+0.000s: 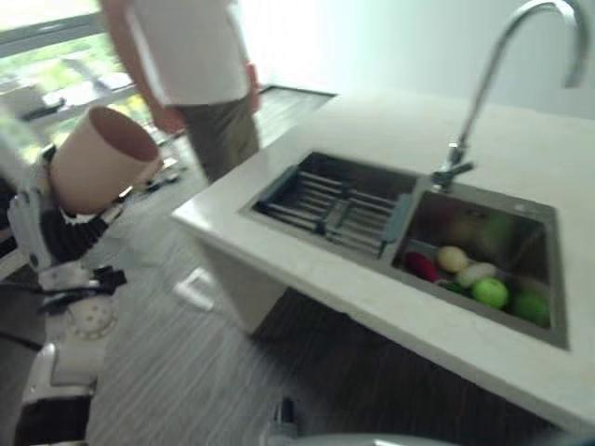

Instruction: Place the dishes in the dishwasher.

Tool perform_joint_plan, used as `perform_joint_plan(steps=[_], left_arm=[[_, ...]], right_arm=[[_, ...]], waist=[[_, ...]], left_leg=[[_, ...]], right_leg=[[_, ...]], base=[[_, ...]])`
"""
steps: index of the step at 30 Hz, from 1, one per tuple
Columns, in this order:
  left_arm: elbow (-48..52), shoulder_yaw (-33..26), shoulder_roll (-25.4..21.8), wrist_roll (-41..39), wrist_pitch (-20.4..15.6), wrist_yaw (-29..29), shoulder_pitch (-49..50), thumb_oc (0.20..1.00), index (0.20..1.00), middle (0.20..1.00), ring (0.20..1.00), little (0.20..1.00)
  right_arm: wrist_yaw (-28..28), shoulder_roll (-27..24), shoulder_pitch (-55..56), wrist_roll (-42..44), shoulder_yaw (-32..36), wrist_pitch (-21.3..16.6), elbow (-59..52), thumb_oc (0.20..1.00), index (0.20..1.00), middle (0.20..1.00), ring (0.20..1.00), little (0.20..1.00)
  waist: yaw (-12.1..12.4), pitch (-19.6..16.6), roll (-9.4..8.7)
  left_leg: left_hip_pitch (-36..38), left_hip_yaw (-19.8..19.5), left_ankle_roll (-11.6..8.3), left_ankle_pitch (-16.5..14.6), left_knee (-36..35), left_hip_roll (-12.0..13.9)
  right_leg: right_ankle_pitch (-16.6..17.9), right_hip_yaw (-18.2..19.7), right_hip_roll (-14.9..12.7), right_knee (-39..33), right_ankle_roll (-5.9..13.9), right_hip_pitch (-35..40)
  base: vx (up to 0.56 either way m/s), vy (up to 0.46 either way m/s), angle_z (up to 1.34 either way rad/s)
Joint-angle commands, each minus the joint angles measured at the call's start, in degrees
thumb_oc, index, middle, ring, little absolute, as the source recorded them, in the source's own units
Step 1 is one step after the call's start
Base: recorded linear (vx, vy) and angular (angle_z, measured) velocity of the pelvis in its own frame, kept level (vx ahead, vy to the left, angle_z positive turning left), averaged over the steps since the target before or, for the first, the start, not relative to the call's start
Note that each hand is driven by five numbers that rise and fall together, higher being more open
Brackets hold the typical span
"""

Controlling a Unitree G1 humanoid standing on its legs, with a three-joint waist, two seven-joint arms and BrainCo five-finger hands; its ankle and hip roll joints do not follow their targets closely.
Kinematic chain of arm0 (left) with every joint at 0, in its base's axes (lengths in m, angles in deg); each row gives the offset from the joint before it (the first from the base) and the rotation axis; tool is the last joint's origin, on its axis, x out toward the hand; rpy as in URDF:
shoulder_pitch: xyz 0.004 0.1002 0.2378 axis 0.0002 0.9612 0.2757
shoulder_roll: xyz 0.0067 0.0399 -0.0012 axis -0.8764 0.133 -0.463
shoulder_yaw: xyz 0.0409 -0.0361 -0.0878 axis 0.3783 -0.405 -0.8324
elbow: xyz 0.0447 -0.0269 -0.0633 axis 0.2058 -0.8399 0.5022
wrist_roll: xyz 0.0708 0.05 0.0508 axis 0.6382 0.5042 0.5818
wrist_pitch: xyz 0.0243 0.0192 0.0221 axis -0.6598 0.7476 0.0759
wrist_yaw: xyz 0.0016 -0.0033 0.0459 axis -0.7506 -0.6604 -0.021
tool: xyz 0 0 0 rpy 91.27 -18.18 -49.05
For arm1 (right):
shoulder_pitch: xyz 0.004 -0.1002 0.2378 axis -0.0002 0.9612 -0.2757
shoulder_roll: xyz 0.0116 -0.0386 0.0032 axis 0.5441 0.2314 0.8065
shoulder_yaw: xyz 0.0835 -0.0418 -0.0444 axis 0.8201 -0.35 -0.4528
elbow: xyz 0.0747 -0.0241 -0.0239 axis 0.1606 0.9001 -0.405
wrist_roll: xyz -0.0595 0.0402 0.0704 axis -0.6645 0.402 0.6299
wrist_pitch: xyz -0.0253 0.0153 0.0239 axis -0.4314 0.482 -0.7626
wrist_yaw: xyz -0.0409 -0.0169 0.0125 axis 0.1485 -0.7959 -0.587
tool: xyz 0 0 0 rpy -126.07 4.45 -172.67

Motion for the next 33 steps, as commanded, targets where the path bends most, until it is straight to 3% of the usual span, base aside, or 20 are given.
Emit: perform_joint_plan(steps=[1, 4, 7, 11, 13, 15, 16, 18, 19, 21, 24, 25, 27, 28, 31, 33], left_arm=[[2.3, -2.6, -3.5, -1.3, -4.7, -0.4, -5.1, 0.200, 0.200, 0.200, 0.200, 0.200], [2.5, -2.9, -4.9, -1.8, -5.1, -1.2, -4.2, 0.200, 0.200, 0.200, 0.200, 0.200], [3.6, -1.8, -6.4, -2.2, -8.1, -3.6, -4.8, 0.200, 0.200, 0.200, 0.200, 0.200], [4.7, 1.1, -7.9, -2.5, -7.3, -3.5, -5.3, 0.200, 0.200, 0.200, 0.200, 0.200], [4.8, 2.4, -8.0, -2.6, -8.4, -3.1, -5.6, 0.200, 0.200, 0.200, 0.200, 0.200], [5.7, 7.3, -7.2, -2.1, -7.7, -3.5, -9.1, 0.200, 0.200, 0.200, 0.200, 0.200], [5.8, 7.8, -7.2, -2.0, -7.1, -3.6, -9.4, 0.200, 0.200, 0.200, 0.200, 0.200], [5.9, 8.3, -7.1, -2.7, -7.7, -4.8, -9.8, 0.200, 0.200, 0.200, 0.200, 0.200], [7.8, 8.3, -6.2, -4.1, -8.3, -7.4, -9.4, 0.200, 0.200, 0.200, 0.200, 0.200], [9.2, 8.0, -6.0, -4.8, -8.0, -8.0, -9.2, 0.200, 0.200, 0.200, 0.200, 0.200], [12.4, 8.1, -4.2, -5.6, -6.7, -10.4, -10.1, 0.200, 0.200, 0.200, 0.200, 0.200], [12.4, 8.4, -4.0, -5.8, -6.8, -10.8, -10.5, 0.200, 0.200, 0.200, 0.200, 0.200], [11.8, 10.1, -3.2, -6.2, -7.9, -12.1, -13.0, 0.200, 0.200, 0.200, 0.200, 0.200], [12.5, 11.2, -2.9, -5.5, -6.5, -12.6, -14.1, 0.200, 0.200, 0.200, 0.200, 0.200], [13.3, 11.7, -3.3, -5.7, -5.7, -13.4, -15.0, 0.200, 0.200, 0.200, 0.200, 0.200], [13.2, 11.7, -3.8, -6.4, -6.0, -14.3, -15.3, 0.200, 0.200, 0.200, 0.200, 0.200]], right_arm=[[5.3, 0.7, -6.6, 1.7, 3.8, -1.3, -0.8, 1.000, 1.000, 1.000, 1.000, 1.000], [6.6, 1.7, -6.2, -1.0, 3.7, -1.6, -1.7, 1.000, 1.000, 1.000, 1.000, 1.000], [6.9, 2.3, -5.3, -0.1, 2.8, -2.4, -2.1, 1.000, 1.000, 1.000, 1.000, 1.000], [8.2, 2.1, -4.2, -1.3, 2.2, -1.9, -2.0, 1.000, 1.000, 1.000, 1.000, 1.000], [8.2, 2.0, -4.0, -0.1, 1.5, -1.6, -1.9, 1.000, 1.000, 1.000, 1.000, 1.000], [5.9, 2.3, -3.9, 3.6, -1.4, -1.1, -2.0, 1.000, 1.000, 1.000, 1.000, 1.000], [5.8, 2.3, -4.0, 3.5, -1.7, -1.0, -1.9, 1.000, 1.000, 1.000, 1.000, 1.000], [5.3, 2.4, -4.0, 3.6, -2.6, -0.6, -1.8, 1.000, 1.000, 1.000, 1.000, 1.000], [5.5, 2.4, -4.4, 3.3, -3.4, 0.6, -2.4, 1.000, 1.000, 1.000, 1.000, 1.000], [5.5, 2.3, -4.5, 1.9, -4.0, 1.1, -3.2, 1.000, 1.000, 1.000, 1.000, 1.000], [3.2, 2.4, -3.5, 1.6, -4.7, 1.8, -4.8, 1.000, 1.000, 1.000, 1.000, 1.000], [2.9, 2.3, -3.2, 2.0, -4.5, 1.7, -4.6, 1.000, 1.000, 1.000, 1.000, 1.000], [2.7, 1.9, -2.7, 3.4, -3.3, 1.0, -3.3, 1.000, 1.000, 1.000, 1.000, 1.000], [3.1, 1.5, -3.0, 1.8, -2.7, 0.4, -1.9, 1.000, 1.000, 1.000, 1.000, 1.000], [3.4, 1.2, -3.4, 0.4, -2.3, 0.0, -0.5, 1.000, 1.000, 1.000, 1.000, 1.000], [3.6, 1.0, -3.3, 0.8, -2.1, -0.3, 0.3, 1.000, 1.000, 1.000, 1.000, 1.000]], waist=[[-1.1, 2.7, 2.75], [-0.9, 2.6, 3.02], [-1.0, 2.4, 3.27], [-3.6, 3.1, 3.43], [-4.4, 3.4, 3.30], [-6.1, 3.6, 3.38], [-6.3, 3.5, 3.38], [-5.7, 3.2, 3.24], [-4.4, 2.6, 2.98], [-4.1, 2.4, 3.02], [-4.3, 3.0, 3.07], [-4.6, 3.1, 3.01], [-6.2, 3.4, 2.59], [-7.0, 3.7, 2.30], [-7.9, 3.5, 2.40], [-8.5, 3.2, 2.81]], left_leg=[[7.8, -1.7, -3.71, -8.1, -6.1, -0.7], [9.7, -2.9, -2.14, -7.2, -10.6, -3.1], [10.7, -4.3, -0.53, -7.4, -12.6, -4.5], [12.0, -4.8, 2.58, -7.7, -14.4, -6.1], [11.5, -5.5, 2.51, -7.6, -13.9, -5.7], [9.6, -10.9, 1.54, -6.9, -12.0, -3.9], [9.3, -11.4, 1.52, -6.6, -11.9, -3.7], [9.1, -12.6, 0.82, -6.4, -11.9, -3.0], [9.2, -13.1, -1.10, -4.9, -13.6, -1.4], [9.0, -13.3, -1.84, -4.0, -14.6, -0.8], [6.7, -10.9, -4.77, -0.8, -15.4, 1.9], [6.0, -9.5, -5.05, -0.6, -14.6, 2.3], [4.4, -1.8, -5.45, -1.1, -10.1, 4.3], [4.6, 0.9, -4.93, -2.7, -7.1, 4.7], [5.4, 3.1, -4.35, -3.0, -5.2, 5.6], [6.8, 5.0, -4.26, -2.6, -7.8, 6.1]], right_leg=[[-0.6, 5.4, 4.1, 5.8, 3.25, -6.3], [-0.1, 5.8, 4.0, 6.9, 3.44, -7.0], [-1.9, 7.4, 3.4, 11.6, 3.94, -7.6], [1.1, 11.9, 0.2, 27.3, 8.26, -14.9], [0.2, 14.3, 1.5, 25.6, 7.92, -14.7], [-4.5, 22.6, 4.1, 18.7, 4.92, -10.1], [-4.3, 23.5, 4.4, 18.5, 4.73, -10.1], [-6.0, 23.4, 5.1, 16.0, 3.49, -8.6], [-5.7, 21.6, 5.6, 12.0, 3.08, -6.6], [-5.4, 21.3, 6.0, 10.7, 2.87, -6.2], [-4.3, 18.6, 6.3, 7.5, 2.65, -5.4], [-4.2, 17.8, 6.1, 7.3, 2.66, -5.2], [-3.6, 13.2, 5.0, 7.2, 2.53, -5.0], [-3.2, 11.8, 4.3, 7.7, 2.43, -5.4], [-3.0, 11.0, 4.1, 8.7, 2.13, -6.3], [-2.7, 10.3, 3.9, 8.8, 2.37, -6.5]], base=[[0.03, 0.179, 0.99], [-0.07, 0.199, 1.13], [-0.01, 0.134, 0.66], [-0.01, 0.071, 0.93], [0.00, -0.144, 1.18], [0.07, -0.310, 1.62], [0.08, -0.195, 1.49], [0.06, -0.208, 1.82], [0.07, -0.286, 1.37], [-0.01, -0.170, 0.85], [-0.14, -0.123, 0.64], [-0.18, -0.073, 0.79], [-0.24, -0.044, 1.46], [-0.19, 0.008, 1.75], [-0.12, 0.077, 1.12], [-0.04, 0.138, 0.24]])
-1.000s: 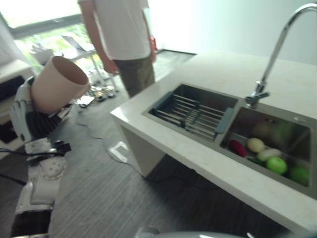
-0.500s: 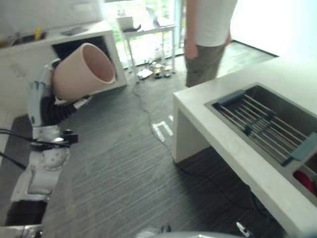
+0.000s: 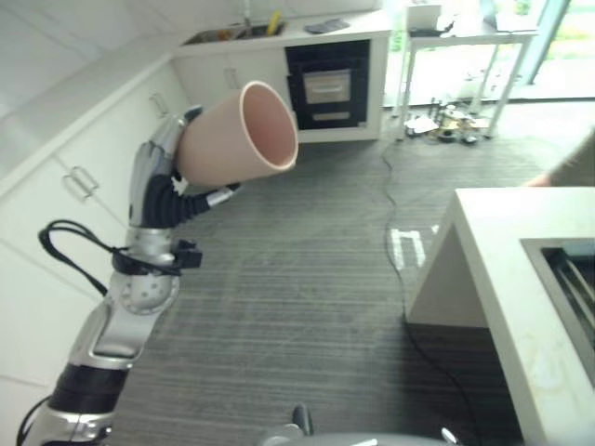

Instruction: Place the dishes in the dishwasher.

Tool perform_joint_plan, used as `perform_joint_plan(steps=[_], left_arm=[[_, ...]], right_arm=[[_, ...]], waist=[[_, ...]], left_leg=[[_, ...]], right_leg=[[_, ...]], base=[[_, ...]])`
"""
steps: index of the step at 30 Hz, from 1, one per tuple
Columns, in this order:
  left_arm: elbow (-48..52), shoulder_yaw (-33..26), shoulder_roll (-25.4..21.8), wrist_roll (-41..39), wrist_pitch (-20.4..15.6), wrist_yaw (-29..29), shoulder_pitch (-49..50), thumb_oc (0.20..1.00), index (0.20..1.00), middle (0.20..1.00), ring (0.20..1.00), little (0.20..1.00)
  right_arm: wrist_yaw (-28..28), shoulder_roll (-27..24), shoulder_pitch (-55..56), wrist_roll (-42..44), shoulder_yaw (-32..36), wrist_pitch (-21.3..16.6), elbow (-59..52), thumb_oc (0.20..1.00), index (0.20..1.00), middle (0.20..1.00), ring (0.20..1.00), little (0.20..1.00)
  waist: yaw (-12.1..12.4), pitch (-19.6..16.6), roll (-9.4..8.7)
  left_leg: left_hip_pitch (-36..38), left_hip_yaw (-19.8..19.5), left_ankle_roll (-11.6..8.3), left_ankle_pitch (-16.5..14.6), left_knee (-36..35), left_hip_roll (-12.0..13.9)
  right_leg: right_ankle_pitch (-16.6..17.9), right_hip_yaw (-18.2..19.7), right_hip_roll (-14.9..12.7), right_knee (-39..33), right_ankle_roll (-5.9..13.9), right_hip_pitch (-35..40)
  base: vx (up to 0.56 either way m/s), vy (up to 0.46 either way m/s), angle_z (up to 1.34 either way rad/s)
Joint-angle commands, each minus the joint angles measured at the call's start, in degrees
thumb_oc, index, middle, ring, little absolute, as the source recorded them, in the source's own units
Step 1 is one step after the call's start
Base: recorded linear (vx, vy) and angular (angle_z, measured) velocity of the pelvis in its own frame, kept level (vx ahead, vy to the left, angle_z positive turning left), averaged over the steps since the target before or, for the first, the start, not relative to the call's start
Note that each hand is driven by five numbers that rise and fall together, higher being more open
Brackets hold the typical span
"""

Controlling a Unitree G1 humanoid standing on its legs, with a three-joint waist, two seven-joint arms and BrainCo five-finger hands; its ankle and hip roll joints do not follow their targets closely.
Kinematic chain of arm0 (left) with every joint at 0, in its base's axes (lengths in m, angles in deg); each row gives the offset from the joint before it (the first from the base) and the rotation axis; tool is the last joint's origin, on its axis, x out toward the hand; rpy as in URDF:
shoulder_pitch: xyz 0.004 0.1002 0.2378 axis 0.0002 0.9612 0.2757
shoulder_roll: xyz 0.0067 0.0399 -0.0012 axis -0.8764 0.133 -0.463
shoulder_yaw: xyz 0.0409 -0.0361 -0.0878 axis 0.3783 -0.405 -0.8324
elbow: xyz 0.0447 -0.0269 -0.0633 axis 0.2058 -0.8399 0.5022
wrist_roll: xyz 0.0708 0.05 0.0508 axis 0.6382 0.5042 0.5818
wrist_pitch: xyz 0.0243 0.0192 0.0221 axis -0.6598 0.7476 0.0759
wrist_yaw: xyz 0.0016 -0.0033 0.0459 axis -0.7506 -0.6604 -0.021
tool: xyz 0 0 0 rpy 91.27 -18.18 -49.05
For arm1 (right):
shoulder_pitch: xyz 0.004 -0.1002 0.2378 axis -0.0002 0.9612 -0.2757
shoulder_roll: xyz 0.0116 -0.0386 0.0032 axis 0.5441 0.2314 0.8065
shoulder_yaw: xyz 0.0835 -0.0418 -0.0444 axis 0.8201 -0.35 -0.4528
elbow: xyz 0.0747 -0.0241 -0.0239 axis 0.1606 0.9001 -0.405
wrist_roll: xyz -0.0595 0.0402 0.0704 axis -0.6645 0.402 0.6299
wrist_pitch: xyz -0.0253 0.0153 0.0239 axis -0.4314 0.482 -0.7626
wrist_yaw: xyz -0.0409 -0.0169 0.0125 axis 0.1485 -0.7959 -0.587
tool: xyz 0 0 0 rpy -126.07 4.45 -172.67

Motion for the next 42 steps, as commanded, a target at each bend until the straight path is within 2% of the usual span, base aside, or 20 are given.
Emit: perform_joint_plan(steps=[1, 2, 4, 10, 18, 24, 31, 32, 34, 37, 42], left_arm=[[-1.4, -2.6, -1.7, -3.4, 0.5, -1.4, -5.0, 0.200, 0.200, 0.200, 0.200, 0.200], [-1.5, -2.3, -2.4, -4.0, 0.7, -1.9, -5.4, 0.200, 0.200, 0.200, 0.200, 0.200], [-1.6, -1.7, -2.3, -3.9, 0.1, -2.4, -5.8, 0.200, 0.200, 0.200, 0.200, 0.200], [-0.9, -1.3, -2.1, -3.6, 1.4, -3.2, -5.2, 0.200, 0.200, 0.200, 0.200, 0.200], [-1.0, -2.4, -2.7, -4.1, 1.3, -4.7, -4.3, 0.200, 0.200, 0.200, 0.200, 0.200], [-2.0, -2.7, -3.0, -4.8, 0.8, -4.6, -3.6, 0.200, 0.200, 0.200, 0.200, 0.200], [-2.8, -2.4, -2.4, -4.2, 0.0, -4.3, -2.7, 0.200, 0.200, 0.200, 0.200, 0.200], [-10.1, 4.4, 5.8, -8.3, -0.8, -3.0, -5.2, 0.200, 0.200, 0.200, 0.200, 0.200], [-10.1, 5.3, 5.9, -8.1, -0.2, -2.7, -5.7, 0.200, 0.200, 0.200, 0.200, 0.200], [-10.0, 6.8, 5.9, -7.1, 2.9, -1.2, -6.8, 0.200, 0.200, 0.200, 0.200, 0.200], [-10.0, 7.3, 4.9, -7.9, 6.2, -0.8, -7.8, 0.200, 0.200, 0.200, 0.200, 0.200]], right_arm=[[1.0, -1.7, -2.6, -0.7, 1.6, -2.0, 0.7, 1.000, 1.000, 1.000, 1.000, 1.000], [1.6, -1.6, -2.3, -1.0, 2.1, -2.4, 1.4, 1.000, 1.000, 1.000, 1.000, 1.000], [1.8, -1.3, -1.9, -1.3, 2.2, -2.3, 1.4, 1.000, 1.000, 1.000, 1.000, 1.000], [1.9, 0.8, -1.7, -3.4, 1.1, -2.7, 1.8, 1.000, 1.000, 1.000, 1.000, 1.000], [0.5, 1.9, -2.0, -2.8, -0.5, -1.3, -0.9, 1.000, 1.000, 1.000, 1.000, 1.000], [0.6, 1.6, -1.9, -2.7, -0.8, -0.9, -1.8, 1.000, 1.000, 1.000, 1.000, 1.000], [1.1, 1.4, -1.4, -2.5, -1.2, -0.1, -2.8, 1.000, 1.000, 1.000, 1.000, 1.000], [-0.7, -2.8, -8.3, -8.4, -6.3, -0.9, -0.5, 1.000, 1.000, 1.000, 1.000, 1.000], [0.3, -2.6, -8.1, -8.8, -5.3, -1.8, -0.1, 1.000, 1.000, 1.000, 1.000, 1.000], [0.2, -2.2, -7.8, -10.4, -5.0, -2.7, -0.2, 1.000, 1.000, 1.000, 1.000, 1.000], [-0.6, -2.8, -8.6, -9.1, -4.8, -2.7, -1.0, 1.000, 1.000, 1.000, 1.000, 1.000]], waist=[[-2.4, 0.5, 0.09], [-2.6, 0.5, 0.41], [-3.0, 0.2, 0.46], [-2.0, -0.9, 0.26], [-0.9, -1.3, -0.33], [-0.9, -1.4, -0.53], [-1.0, -1.7, -0.80], [-2.0, 0.9, -0.73], [-2.1, 0.7, -0.66], [-2.6, 0.0, -0.64], [-2.9, -0.4, -1.04]], left_leg=[[4.7, 2.3, -6.88, -4.4, 5.8, 7.6], [5.2, 2.5, -7.41, -2.9, 4.7, 8.0], [7.0, 3.6, -7.43, -2.7, 1.0, 7.5], [9.6, 2.3, -6.10, -3.9, -3.3, 4.8], [9.9, 1.7, -4.22, -5.1, -3.7, 3.1], [10.0, 2.2, -3.99, -5.2, -3.8, 2.9], [10.1, 2.7, -3.96, -5.3, -3.8, 2.9], [6.3, 1.3, -6.17, -6.8, 7.7, 7.1], [7.5, 0.5, -6.21, -6.4, 5.3, 6.6], [8.5, -0.4, -6.12, -5.9, 2.6, 6.2], [9.0, -0.9, -6.32, -6.2, 2.4, 6.6]], right_leg=[[14.3, -1.4, 0.1, -11.3, 3.40, -2.7], [14.7, -1.5, 0.0, -11.8, 3.74, -2.3], [15.8, -2.5, -0.9, -12.8, 4.56, -1.8], [18.0, -3.3, -3.8, -14.2, 7.38, -1.5], [18.2, -2.6, -4.6, -13.8, 8.36, -1.6], [18.4, -2.0, -4.6, -14.2, 8.54, -1.5], [18.2, -1.6, -4.4, -14.7, 8.40, -1.1], [14.2, 2.2, 0.0, -9.8, 3.18, -2.6], [14.6, 2.6, 0.2, -10.5, 3.50, -2.2], [14.8, 3.5, 0.8, -11.5, 3.79, -2.1], [14.0, 5.0, 2.4, -12.4, 3.42, -1.3]], base=[[-0.01, 0.187, 0.22], [0.01, 0.158, 0.25], [0.00, 0.178, 0.32], [0.01, 0.115, 0.33], [0.00, 0.053, 0.12], [0.01, 0.014, -0.03], [0.01, 0.002, -0.01], [0.00, 0.000, 0.00], [-0.01, -0.032, -0.05], [-0.02, -0.071, -0.09], [-0.02, -0.119, 0.03]])
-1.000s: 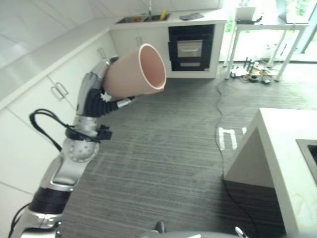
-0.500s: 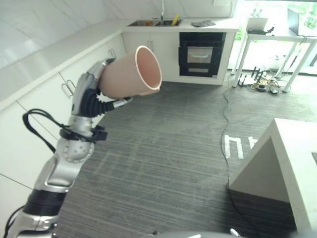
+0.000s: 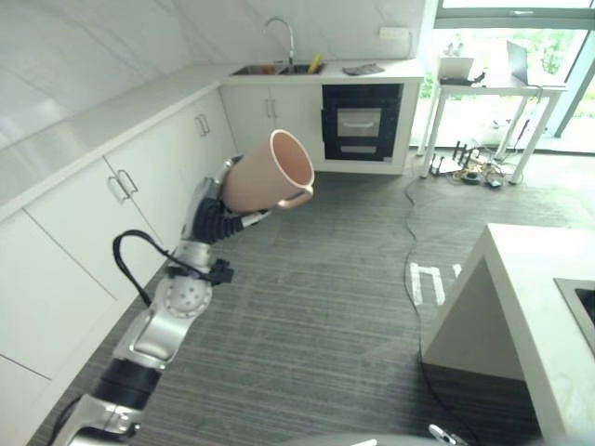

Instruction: Place the dishes in the dishwasher.

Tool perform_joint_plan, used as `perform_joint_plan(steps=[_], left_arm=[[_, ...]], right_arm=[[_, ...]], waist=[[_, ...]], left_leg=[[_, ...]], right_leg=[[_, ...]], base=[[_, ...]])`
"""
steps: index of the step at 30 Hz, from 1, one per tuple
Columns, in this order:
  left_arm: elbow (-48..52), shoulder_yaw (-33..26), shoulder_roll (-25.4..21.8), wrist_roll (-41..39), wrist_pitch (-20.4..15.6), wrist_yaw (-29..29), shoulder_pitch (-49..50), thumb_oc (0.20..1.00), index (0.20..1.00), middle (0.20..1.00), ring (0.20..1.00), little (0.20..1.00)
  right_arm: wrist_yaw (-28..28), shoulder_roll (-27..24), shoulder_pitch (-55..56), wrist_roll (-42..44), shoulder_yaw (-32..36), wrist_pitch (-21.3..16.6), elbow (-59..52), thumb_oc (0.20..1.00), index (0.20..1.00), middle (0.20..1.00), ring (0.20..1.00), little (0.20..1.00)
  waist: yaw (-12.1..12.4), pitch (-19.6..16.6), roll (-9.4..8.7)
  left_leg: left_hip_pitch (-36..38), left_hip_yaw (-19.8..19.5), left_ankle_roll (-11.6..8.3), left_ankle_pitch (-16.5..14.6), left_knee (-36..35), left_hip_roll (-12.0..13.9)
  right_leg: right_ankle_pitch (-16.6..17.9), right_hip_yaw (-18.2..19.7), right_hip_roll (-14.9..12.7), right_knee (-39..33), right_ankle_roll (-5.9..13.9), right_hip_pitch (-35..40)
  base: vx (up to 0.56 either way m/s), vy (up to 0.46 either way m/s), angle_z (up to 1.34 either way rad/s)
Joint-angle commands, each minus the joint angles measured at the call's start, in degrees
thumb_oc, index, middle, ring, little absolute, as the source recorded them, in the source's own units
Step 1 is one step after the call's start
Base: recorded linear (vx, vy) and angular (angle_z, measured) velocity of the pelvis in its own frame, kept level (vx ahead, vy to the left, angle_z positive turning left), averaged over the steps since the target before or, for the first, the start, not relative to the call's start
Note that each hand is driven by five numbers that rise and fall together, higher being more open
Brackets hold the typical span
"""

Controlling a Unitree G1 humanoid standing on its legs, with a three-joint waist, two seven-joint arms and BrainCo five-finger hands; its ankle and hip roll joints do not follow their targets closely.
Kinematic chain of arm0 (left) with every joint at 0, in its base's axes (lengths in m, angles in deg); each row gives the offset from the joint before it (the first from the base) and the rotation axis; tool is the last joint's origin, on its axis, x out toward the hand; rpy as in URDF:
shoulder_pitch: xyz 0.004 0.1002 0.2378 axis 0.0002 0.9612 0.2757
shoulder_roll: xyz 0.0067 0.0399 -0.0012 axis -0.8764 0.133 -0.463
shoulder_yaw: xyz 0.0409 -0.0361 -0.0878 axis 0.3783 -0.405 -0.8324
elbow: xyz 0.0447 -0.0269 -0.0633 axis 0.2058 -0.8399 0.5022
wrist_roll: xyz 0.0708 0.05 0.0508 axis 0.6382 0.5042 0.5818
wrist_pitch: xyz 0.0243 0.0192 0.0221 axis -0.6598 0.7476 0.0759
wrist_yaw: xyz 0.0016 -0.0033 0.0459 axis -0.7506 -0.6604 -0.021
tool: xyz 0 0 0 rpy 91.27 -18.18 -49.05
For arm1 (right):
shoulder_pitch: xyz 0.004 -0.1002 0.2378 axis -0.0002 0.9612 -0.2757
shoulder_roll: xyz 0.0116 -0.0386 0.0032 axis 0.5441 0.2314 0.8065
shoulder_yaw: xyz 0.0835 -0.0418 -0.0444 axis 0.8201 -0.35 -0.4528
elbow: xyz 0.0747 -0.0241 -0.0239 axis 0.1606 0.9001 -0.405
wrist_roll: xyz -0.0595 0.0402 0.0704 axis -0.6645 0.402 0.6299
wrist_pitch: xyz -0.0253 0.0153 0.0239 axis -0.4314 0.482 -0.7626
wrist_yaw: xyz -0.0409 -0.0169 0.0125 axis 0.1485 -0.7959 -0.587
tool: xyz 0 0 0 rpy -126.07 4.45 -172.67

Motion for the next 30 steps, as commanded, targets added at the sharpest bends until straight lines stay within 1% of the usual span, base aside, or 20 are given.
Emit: perform_joint_plan(steps=[1, 4, 5, 6, 9, 10, 11, 12, 13, 15, 16, 17, 18, 20, 21, 22, 23, 26, 28, 30], left_arm=[[0.3, -4.4, -0.7, -1.7, 1.0, 2.5, -7.3, 0.200, 0.200, 0.200, 0.200, 0.200], [-0.3, -4.3, -1.2, -1.2, 1.7, 2.4, -8.2, 0.200, 0.200, 0.200, 0.200, 0.200], [-0.3, -4.0, -1.3, -0.9, 2.2, 2.4, -8.5, 0.200, 0.200, 0.200, 0.200, 0.200], [-0.3, -4.0, -1.3, -0.4, 2.3, 2.2, -8.5, 0.200, 0.200, 0.200, 0.200, 0.200], [0.9, -4.5, -1.3, 0.3, 2.9, 1.5, -7.9, 0.200, 0.200, 0.200, 0.200, 0.200], [1.2, -4.9, -1.4, 0.3, 3.0, 1.1, -7.8, 0.200, 0.200, 0.200, 0.200, 0.200], [1.7, -5.4, -1.6, 0.1, 3.0, 0.6, -7.4, 0.200, 0.200, 0.200, 0.200, 0.200], [2.2, -5.8, -1.8, -0.3, 2.9, 0.1, -7.1, 0.200, 0.200, 0.200, 0.200, 0.200], [2.7, -6.0, -1.7, -0.5, 2.9, -0.2, -6.8, 0.200, 0.200, 0.200, 0.200, 0.200], [3.3, -5.6, -1.3, -0.5, 2.6, -0.4, -6.7, 0.200, 0.200, 0.200, 0.200, 0.200], [3.3, -5.6, -1.0, -0.3, 2.4, -0.4, -6.6, 0.200, 0.200, 0.200, 0.200, 0.200], [3.4, -5.8, -0.5, 0.2, 1.5, -0.5, -5.9, 0.200, 0.200, 0.200, 0.200, 0.200], [3.2, -6.0, -0.3, 0.6, 0.9, -0.5, -5.5, 0.200, 0.200, 0.200, 0.200, 0.200], [2.8, -6.5, 0.3, 1.8, -0.1, -0.4, -4.9, 0.200, 0.200, 0.200, 0.200, 0.200], [2.8, -6.5, 0.6, 2.4, -0.3, -0.6, -4.6, 0.200, 0.200, 0.200, 0.200, 0.200], [2.9, -6.6, 0.7, 2.6, -0.3, -0.8, -4.4, 0.200, 0.200, 0.200, 0.200, 0.200], [2.7, -6.2, 0.1, 2.5, -0.4, -1.7, -4.6, 0.200, 0.200, 0.200, 0.200, 0.200], [1.3, -5.4, -0.5, 2.0, -1.2, -3.4, -6.4, 0.200, 0.200, 0.200, 0.200, 0.200], [-0.2, -4.1, -1.7, 0.6, -1.6, -4.6, -8.8, 0.200, 0.200, 0.200, 0.200, 0.200], [-0.9, -3.1, -2.9, -0.4, -2.0, -5.6, -10.1, 0.200, 0.200, 0.200, 0.200, 0.200]], right_arm=[[0.0, -1.9, -5.1, -1.2, -0.5, -1.6, -0.9, 1.000, 1.000, 1.000, 1.000, 1.000], [0.4, -2.0, -5.9, -4.1, -1.5, 0.6, -1.4, 1.000, 1.000, 1.000, 1.000, 1.000], [0.1, -1.9, -6.6, -6.9, -2.6, 1.3, -1.1, 1.000, 1.000, 1.000, 1.000, 1.000], [0.0, -1.9, -7.0, -7.7, -3.3, 1.6, -0.7, 1.000, 1.000, 1.000, 1.000, 1.000], [-0.4, -2.7, -8.1, -7.6, -5.1, 2.4, 0.4, 1.000, 1.000, 1.000, 1.000, 1.000], [-0.4, -2.9, -8.2, -7.3, -5.2, 2.2, 0.9, 1.000, 1.000, 1.000, 1.000, 1.000], [-0.3, -3.0, -8.4, -6.8, -5.2, 2.1, 1.5, 1.000, 1.000, 1.000, 1.000, 1.000], [-0.3, -3.0, -8.5, -6.5, -5.0, 2.0, 2.0, 1.000, 1.000, 1.000, 1.000, 1.000], [-0.8, -2.8, -8.1, -6.1, -4.9, 1.7, 1.9, 1.000, 1.000, 1.000, 1.000, 1.000], [-1.6, -2.6, -7.5, -5.0, -4.8, 1.5, 1.5, 1.000, 1.000, 1.000, 1.000, 1.000], [-1.7, -2.6, -7.2, -4.8, -4.8, 1.4, 1.3, 1.000, 1.000, 1.000, 1.000, 1.000], [-1.9, -2.6, -6.3, -4.2, -4.5, 1.1, 0.9, 1.000, 1.000, 1.000, 1.000, 1.000], [-2.0, -2.5, -6.0, -3.8, -4.3, 0.9, 0.7, 1.000, 1.000, 1.000, 1.000, 1.000], [-2.1, -2.5, -5.7, -3.8, -3.6, 1.2, 0.5, 1.000, 1.000, 1.000, 1.000, 1.000], [-2.4, -2.6, -5.7, -3.7, -3.5, 1.5, 0.4, 1.000, 1.000, 1.000, 1.000, 1.000], [-2.7, -2.6, -5.8, -3.6, -3.5, 1.9, 0.3, 1.000, 1.000, 1.000, 1.000, 1.000], [-2.9, -2.5, -5.6, -2.6, -2.7, 2.9, 0.3, 1.000, 1.000, 1.000, 1.000, 1.000], [-2.5, -2.1, -4.9, -1.2, -1.8, 3.2, 0.2, 1.000, 1.000, 1.000, 1.000, 1.000], [-3.1, -1.3, -4.6, -0.8, -1.4, 2.9, -0.4, 1.000, 1.000, 1.000, 1.000, 1.000], [-3.7, -0.6, -3.9, 0.1, -1.1, 2.7, -1.3, 1.000, 1.000, 1.000, 1.000, 1.000]], waist=[[-0.1, 2.8, -0.66], [-0.2, 2.9, -1.15], [0.2, 3.3, -1.70], [0.5, 3.3, -2.07], [2.4, 4.8, -2.38], [2.9, 5.1, -2.27], [3.2, 5.3, -1.80], [3.5, 5.4, -1.11], [3.6, 5.5, -0.07], [3.7, 5.8, 0.59], [3.6, 5.9, 0.70], [3.5, 6.3, 0.90], [3.4, 6.3, 0.87], [3.1, 5.9, 0.84], [2.9, 5.4, 0.59], [2.9, 5.5, 0.61], [3.5, 5.1, 0.54], [3.9, 4.6, -0.08], [3.6, 4.1, -1.02], [3.4, 3.8, -1.24]], left_leg=[[1.7, -2.6, -3.95, -6.9, 7.3, 5.1], [0.6, -2.8, -4.11, -7.5, 10.2, 5.3], [-0.6, -3.1, -4.00, -8.9, 14.1, 5.4], [-2.2, -3.3, -4.01, -8.5, 16.9, 5.6], [-10.2, -7.8, -4.70, -3.5, 29.7, 6.5], [-11.7, -9.0, -4.61, -2.4, 30.4, 6.2], [-12.5, -9.8, -4.63, -1.4, 29.3, 6.2], [-12.0, -9.5, -4.67, -0.4, 25.0, 6.7], [-11.6, -8.1, -5.64, 3.4, 16.8, 7.9], [-11.6, -6.8, -6.69, 7.7, 10.5, 8.9], [-11.7, -6.6, -6.96, 8.9, 9.3, 9.4], [-12.3, -6.3, -7.58, 11.2, 7.2, 10.9], [-12.5, -6.0, -7.60, 11.2, 7.2, 11.3], [-11.3, -3.5, -7.09, 8.7, 6.3, 11.5], [-10.0, -2.8, -7.17, 6.5, 5.6, 11.0], [-9.5, -1.8, -6.03, 5.9, 5.8, 10.6], [-9.6, -4.7, -4.00, 2.2, 7.5, 8.0], [-10.1, -5.5, -1.41, -0.4, 9.4, 4.8], [-9.4, -4.7, 1.96, -2.4, 9.6, 0.8], [-8.5, -3.5, 4.51, -4.6, 9.5, -1.9]], right_leg=[[4.3, 4.9, 1.8, -0.1, -0.81, -5.8], [4.1, 5.6, 2.5, -0.1, -1.29, -6.0], [3.9, 5.9, 2.6, 0.0, -1.68, -5.7], [4.0, 6.1, 2.7, -0.1, -2.15, -5.7], [3.9, 7.3, 3.9, -0.2, -3.88, -4.7], [3.9, 7.9, 4.3, -0.2, -4.12, -4.5], [3.7, 8.2, 4.8, 0.0, -4.20, -4.4], [3.2, 8.0, 5.3, 0.3, -4.10, -4.1], [2.7, 7.4, 5.7, 0.1, -3.81, -3.3], [2.6, 6.7, 5.6, -0.2, -3.54, -2.4], [2.6, 6.5, 5.5, -0.1, -3.44, -2.2], [2.4, 5.7, 4.8, 0.5, -3.16, -1.8], [2.2, 5.4, 4.4, 1.1, -2.98, -1.8], [1.6, 3.6, 3.3, 2.5, -2.39, -2.0], [0.3, 3.3, 2.5, 3.8, -1.95, -1.8], [-0.3, 3.0, 1.9, 5.4, -1.96, -2.2], [-3.8, 4.7, 1.4, 10.1, -1.99, -1.8], [-5.1, 5.8, 0.9, 16.4, -1.17, -1.8], [0.0, 7.4, 0.0, 26.4, 2.33, -4.6], [5.6, 7.5, -1.0, 36.2, 4.27, -7.8]], base=[[-0.04, -0.154, 0.00], [-0.02, -0.106, 0.00], [0.00, -0.097, 0.00], [0.01, -0.111, 0.00], [0.03, -0.068, -0.15], [0.08, 0.033, -0.19], [0.15, 0.127, -0.18], [0.26, 0.259, -0.17], [0.27, 0.293, -0.04], [0.21, 0.252, 0.21], [0.25, 0.315, 0.37], [0.24, 0.306, 0.34], [0.29, 0.394, 0.25], [0.24, 0.317, 0.04], [0.21, 0.326, -0.06], [0.37, 0.520, -0.21], [0.31, 0.473, -0.25], [0.28, 0.376, 0.03], [0.23, 0.369, 0.27], [0.22, 0.321, 0.29]])
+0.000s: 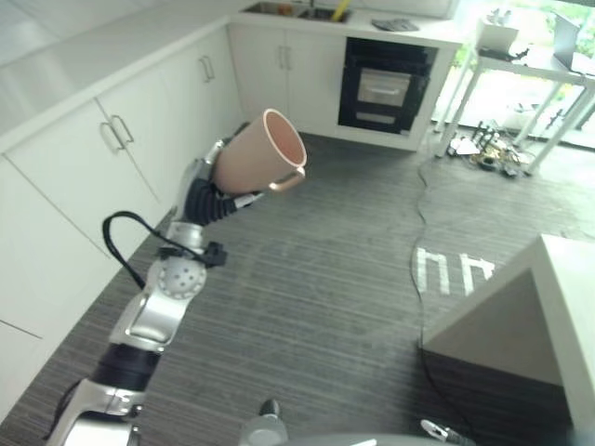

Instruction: Place the dishes in the dishwasher.

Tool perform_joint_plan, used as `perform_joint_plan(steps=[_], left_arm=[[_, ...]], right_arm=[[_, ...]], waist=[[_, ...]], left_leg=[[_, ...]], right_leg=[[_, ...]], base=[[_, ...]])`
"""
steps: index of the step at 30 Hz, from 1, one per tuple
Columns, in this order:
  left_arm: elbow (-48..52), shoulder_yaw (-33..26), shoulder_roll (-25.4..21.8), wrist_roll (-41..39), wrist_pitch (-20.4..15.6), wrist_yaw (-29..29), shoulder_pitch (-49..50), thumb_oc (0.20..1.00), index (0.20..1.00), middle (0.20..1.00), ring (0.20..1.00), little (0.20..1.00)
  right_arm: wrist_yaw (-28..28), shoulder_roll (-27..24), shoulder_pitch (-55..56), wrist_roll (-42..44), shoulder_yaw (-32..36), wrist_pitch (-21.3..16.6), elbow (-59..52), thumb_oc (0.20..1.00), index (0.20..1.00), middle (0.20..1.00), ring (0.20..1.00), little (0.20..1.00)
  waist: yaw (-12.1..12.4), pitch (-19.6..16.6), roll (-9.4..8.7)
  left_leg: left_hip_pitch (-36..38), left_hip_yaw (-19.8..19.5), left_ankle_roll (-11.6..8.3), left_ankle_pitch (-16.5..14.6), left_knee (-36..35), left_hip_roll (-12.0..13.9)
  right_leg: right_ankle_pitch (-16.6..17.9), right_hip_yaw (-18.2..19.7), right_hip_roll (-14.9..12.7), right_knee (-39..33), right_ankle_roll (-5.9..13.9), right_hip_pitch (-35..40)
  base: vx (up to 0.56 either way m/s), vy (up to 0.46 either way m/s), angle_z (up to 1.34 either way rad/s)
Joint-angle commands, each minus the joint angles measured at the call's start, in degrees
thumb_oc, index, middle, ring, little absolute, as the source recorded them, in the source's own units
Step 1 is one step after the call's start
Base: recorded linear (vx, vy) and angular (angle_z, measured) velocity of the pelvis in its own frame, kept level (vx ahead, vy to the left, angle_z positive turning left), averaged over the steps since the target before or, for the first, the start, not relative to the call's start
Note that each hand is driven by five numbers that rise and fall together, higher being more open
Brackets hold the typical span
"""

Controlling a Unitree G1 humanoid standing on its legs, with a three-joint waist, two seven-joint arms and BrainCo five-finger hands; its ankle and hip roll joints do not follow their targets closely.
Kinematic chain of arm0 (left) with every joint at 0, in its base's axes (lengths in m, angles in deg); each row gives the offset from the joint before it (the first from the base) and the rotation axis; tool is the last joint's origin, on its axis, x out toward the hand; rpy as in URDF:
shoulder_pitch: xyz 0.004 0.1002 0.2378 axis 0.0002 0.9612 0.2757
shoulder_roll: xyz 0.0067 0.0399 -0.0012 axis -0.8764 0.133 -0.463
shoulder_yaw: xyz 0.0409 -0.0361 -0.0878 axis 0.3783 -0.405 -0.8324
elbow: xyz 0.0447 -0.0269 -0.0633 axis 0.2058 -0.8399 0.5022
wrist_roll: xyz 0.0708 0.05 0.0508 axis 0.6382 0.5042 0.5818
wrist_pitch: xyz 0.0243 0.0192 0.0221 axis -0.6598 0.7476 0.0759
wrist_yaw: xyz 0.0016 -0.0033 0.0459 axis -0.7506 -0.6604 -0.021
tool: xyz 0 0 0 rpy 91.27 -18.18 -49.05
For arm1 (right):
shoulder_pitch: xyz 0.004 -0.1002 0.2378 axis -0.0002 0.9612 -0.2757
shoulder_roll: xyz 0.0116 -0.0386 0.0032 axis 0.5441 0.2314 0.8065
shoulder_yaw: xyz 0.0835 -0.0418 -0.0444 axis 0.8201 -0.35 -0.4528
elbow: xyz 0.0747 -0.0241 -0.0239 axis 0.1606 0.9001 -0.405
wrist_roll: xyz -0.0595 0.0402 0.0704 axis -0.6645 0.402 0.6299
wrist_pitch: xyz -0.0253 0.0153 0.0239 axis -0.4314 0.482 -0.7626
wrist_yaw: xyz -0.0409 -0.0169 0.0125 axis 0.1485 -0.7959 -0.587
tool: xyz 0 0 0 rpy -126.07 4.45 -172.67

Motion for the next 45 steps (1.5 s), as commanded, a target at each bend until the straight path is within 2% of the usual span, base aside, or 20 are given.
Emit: perform_joint_plan(steps=[1, 2, 4, 7, 10, 13, 18, 20, 21, 24, 25, 26, 27, 29, 32, 34, 37, 40, 42, 45], left_arm=[[1.0, -0.3, -1.3, -1.2, -4.5, -0.8, -3.9, 0.200, 0.200, 0.200, 0.200, 0.200], [0.7, -0.2, -1.9, -1.9, -4.3, -1.2, -4.1, 0.200, 0.200, 0.200, 0.200, 0.200], [0.3, -0.2, -2.2, -2.2, -4.2, -1.1, -4.2, 0.200, 0.200, 0.200, 0.200, 0.200], [-1.5, 0.8, -2.7, -2.4, -4.0, -0.3, -5.9, 0.200, 0.200, 0.200, 0.200, 0.200], [-1.4, 2.1, -3.0, -1.8, -2.3, 0.4, -7.7, 0.200, 0.200, 0.200, 0.200, 0.200], [-0.3, 1.1, -4.2, -2.3, -3.4, 0.2, -5.6, 0.200, 0.200, 0.200, 0.200, 0.200], [0.2, 0.3, -2.0, -1.1, -4.7, -1.0, -2.3, 0.200, 0.200, 0.200, 0.200, 0.200], [0.4, -0.2, -1.4, -0.8, -4.1, -0.5, -1.5, 0.200, 0.200, 0.200, 0.200, 0.200], [0.5, -1.0, -1.3, -1.4, -3.0, 0.1, -1.1, 0.200, 0.200, 0.200, 0.200, 0.200], [0.6, -1.6, -1.5, -2.5, -2.1, 0.5, -0.8, 0.200, 0.200, 0.200, 0.200, 0.200], [1.3, -2.4, -1.7, -3.3, -1.3, 0.5, -0.3, 0.200, 0.200, 0.200, 0.200, 0.200], [1.7, -2.8, -1.7, -4.1, -0.8, 0.4, -0.3, 0.200, 0.200, 0.200, 0.200, 0.200], [1.3, -2.9, -1.7, -4.3, -0.9, 0.4, -0.8, 0.200, 0.200, 0.200, 0.200, 0.200], [0.5, -2.7, -1.7, -4.1, -1.4, 1.3, -1.3, 0.200, 0.200, 0.200, 0.200, 0.200], [0.3, -2.2, -1.7, -3.8, -1.5, 2.8, -1.5, 0.200, 0.200, 0.200, 0.200, 0.200], [2.6, -1.8, -0.8, -2.8, -0.8, 3.9, 0.1, 0.200, 0.200, 0.200, 0.200, 0.200], [4.9, -3.3, 0.6, -1.0, -1.4, 4.0, 3.7, 0.200, 0.200, 0.200, 0.200, 0.200], [4.1, -4.9, 1.3, 0.0, -3.7, 3.1, 4.9, 0.200, 0.200, 0.200, 0.200, 0.200], [4.5, -5.8, 1.0, 0.5, -2.4, 2.1, 5.3, 0.200, 0.200, 0.200, 0.200, 0.200], [3.6, -4.8, 0.7, 0.6, -3.1, 0.4, 3.5, 0.200, 0.200, 0.200, 0.200, 0.200]], right_arm=[[-1.2, -1.3, -0.2, 3.4, 1.1, -0.8, -1.7, 1.000, 1.000, 1.000, 1.000, 1.000], [-1.3, -1.0, 0.0, 2.4, 1.3, -0.9, -2.0, 1.000, 1.000, 1.000, 1.000, 1.000], [-1.0, -0.7, 0.2, 1.6, 1.4, -1.5, -1.9, 1.000, 1.000, 1.000, 1.000, 1.000], [-1.2, -0.4, 1.1, 1.2, -0.1, -3.3, -2.3, 1.000, 1.000, 1.000, 1.000, 1.000], [-2.0, -0.2, 1.3, 3.0, -0.7, -3.4, -2.9, 1.000, 1.000, 1.000, 1.000, 1.000], [-2.7, 0.8, 0.9, 1.8, 1.5, -2.7, -2.1, 1.000, 1.000, 1.000, 1.000, 1.000], [-2.1, -0.3, -0.2, 2.4, 2.5, -1.8, -0.2, 1.000, 1.000, 1.000, 1.000, 1.000], [-2.1, -0.9, -1.1, 0.2, 1.4, -1.4, -0.8, 1.000, 1.000, 1.000, 1.000, 1.000], [-2.1, -1.9, -1.9, -1.7, -0.1, -0.8, -1.6, 1.000, 1.000, 1.000, 1.000, 1.000], [-1.9, -3.1, -2.4, -2.1, -0.8, -0.6, -1.7, 1.000, 1.000, 1.000, 1.000, 1.000], [-1.6, -4.0, -2.9, -2.7, -0.9, -0.6, -1.6, 1.000, 1.000, 1.000, 1.000, 1.000], [-1.2, -5.2, -2.8, -2.2, -0.8, -0.9, -1.8, 1.000, 1.000, 1.000, 1.000, 1.000], [-0.7, -5.6, -2.6, -1.8, -0.5, -1.3, -1.8, 1.000, 1.000, 1.000, 1.000, 1.000], [-0.2, -5.7, -2.6, -2.5, -0.3, -2.0, -1.4, 1.000, 1.000, 1.000, 1.000, 1.000], [-1.0, -5.0, -3.0, -2.8, -0.7, -2.5, -0.7, 1.000, 1.000, 1.000, 1.000, 1.000], [-2.9, -4.2, -2.4, -1.6, -1.3, -2.7, -0.8, 1.000, 1.000, 1.000, 1.000, 1.000], [-3.3, -3.6, -0.7, -1.5, -1.5, -3.5, -0.6, 1.000, 1.000, 1.000, 1.000, 1.000], [-3.0, -3.5, 1.0, -2.2, -0.6, -4.5, -0.5, 1.000, 1.000, 1.000, 1.000, 1.000], [-3.5, -3.4, 0.2, -1.9, -0.6, -3.2, -0.1, 1.000, 1.000, 1.000, 1.000, 1.000], [-3.4, -2.6, 0.7, 1.1, 0.9, -1.6, -0.2, 1.000, 1.000, 1.000, 1.000, 1.000]], waist=[[0.3, -5.1, 1.51], [0.1, -5.0, 2.21], [-0.5, -4.7, 2.17], [-3.1, -3.3, 2.09], [-5.4, -2.0, 0.72], [-6.3, -0.9, 0.23], [-6.0, -2.8, -0.04], [-5.9, -3.7, 0.07], [-6.0, -4.9, 0.55], [-6.0, -5.5, 1.30], [-5.6, -5.9, 1.24], [-5.0, -5.4, 0.96], [-4.8, -4.9, 0.94], [-4.2, -3.8, 1.56], [-3.7, -3.0, 2.65], [-1.8, -2.0, 3.91], [0.1, -1.2, 4.68], [-0.4, -1.5, 4.53], [0.0, -2.7, 3.80], [0.5, -4.5, 2.32]], left_leg=[[-5.5, -3.2, 1.82, -3.1, 4.3, -1.8], [-4.6, -2.0, 2.96, -3.0, 3.7, -2.0], [-3.4, -1.1, 2.99, -4.0, 3.5, -2.8], [-0.2, -2.6, 1.12, -6.1, 4.1, -3.5], [4.1, -3.1, 0.30, -9.6, 3.2, -3.8], [7.0, -3.1, 1.04, -14.6, 6.0, -2.8], [5.8, -3.2, -0.14, -18.1, 16.5, -0.2], [5.5, -3.4, -1.35, -16.4, 22.1, 1.6], [5.0, -3.8, -3.07, -12.9, 27.9, 3.0], [3.6, -4.2, -5.23, -8.7, 35.7, 4.8], [1.0, -4.9, -6.28, -4.8, 41.6, 4.8], [-4.9, -5.9, -7.39, -0.8, 50.5, 7.5], [-9.5, -6.9, -6.75, 0.1, 51.1, 8.2], [-11.8, -6.6, -5.61, -0.6, 46.0, 7.3], [-11.5, -3.4, -6.11, 2.6, 29.7, 8.1], [-12.2, -6.9, -6.96, 7.5, 12.9, 5.3], [-14.4, -9.2, -8.26, 13.1, 2.5, 6.8], [-14.5, -3.1, -7.92, 11.5, 3.1, 7.9], [-12.6, -2.2, -5.63, 6.8, 4.2, 5.8], [-12.2, -0.2, -1.86, 1.4, 7.1, 2.4]], right_leg=[[4.1, -1.3, 6.6, 15.7, -1.61, -3.7], [6.6, -1.9, 5.9, 19.1, -1.94, -7.0], [5.6, -2.3, 6.0, 18.9, -2.15, -10.4], [6.9, -3.3, 8.2, 4.9, -3.12, -14.5], [13.7, -3.0, 3.7, -12.2, -1.93, -18.0], [18.0, -0.8, -0.2, -15.6, 0.01, -21.9], [10.1, -0.7, 3.6, -13.4, -2.21, -17.6], [7.6, -1.0, 5.8, -13.0, -4.53, -16.4], [5.8, -1.3, 8.2, -13.4, -6.81, -15.2], [4.2, -1.9, 10.2, -14.2, -8.78, -13.6], [3.1, -2.1, 11.2, -15.5, -10.50, -11.9], [2.1, -2.8, 11.9, -16.7, -12.58, -9.4], [1.9, -3.3, 12.3, -17.2, -13.28, -8.2], [0.9, -2.8, 13.5, -17.3, -13.32, -6.1], [-0.9, -2.3, 15.1, -17.7, -12.67, -3.3], [-1.4, 0.3, 15.8, -17.6, -11.07, -1.2], [-2.4, 1.7, 15.9, -17.1, -10.25, 0.9], [-4.7, -1.5, 14.7, -14.5, -9.37, 1.6], [-7.0, -1.9, 13.4, -10.1, -8.47, 2.1], [-6.2, -2.7, 11.5, -5.5, -6.50, 4.0]], base=[[0.18, 0.281, 0.31], [0.19, 0.242, 0.13], [0.18, 0.155, 0.02], [0.33, 0.023, -0.23], [0.36, -0.149, 0.07], [0.55, -0.180, 0.03], [0.53, -0.185, 0.26], [0.55, -0.187, -0.19], [0.43, -0.135, -0.41], [0.34, -0.111, -0.64], [0.44, -0.161, -0.68], [0.47, -0.136, -0.61], [0.36, -0.080, -0.25], [0.31, 0.076, -0.18], [0.35, 0.205, -0.45], [0.49, 0.307, -0.49], [0.53, 0.279, -0.43], [0.44, 0.299, -0.61], [0.51, 0.422, -0.16], [0.41, 0.434, -0.41]])
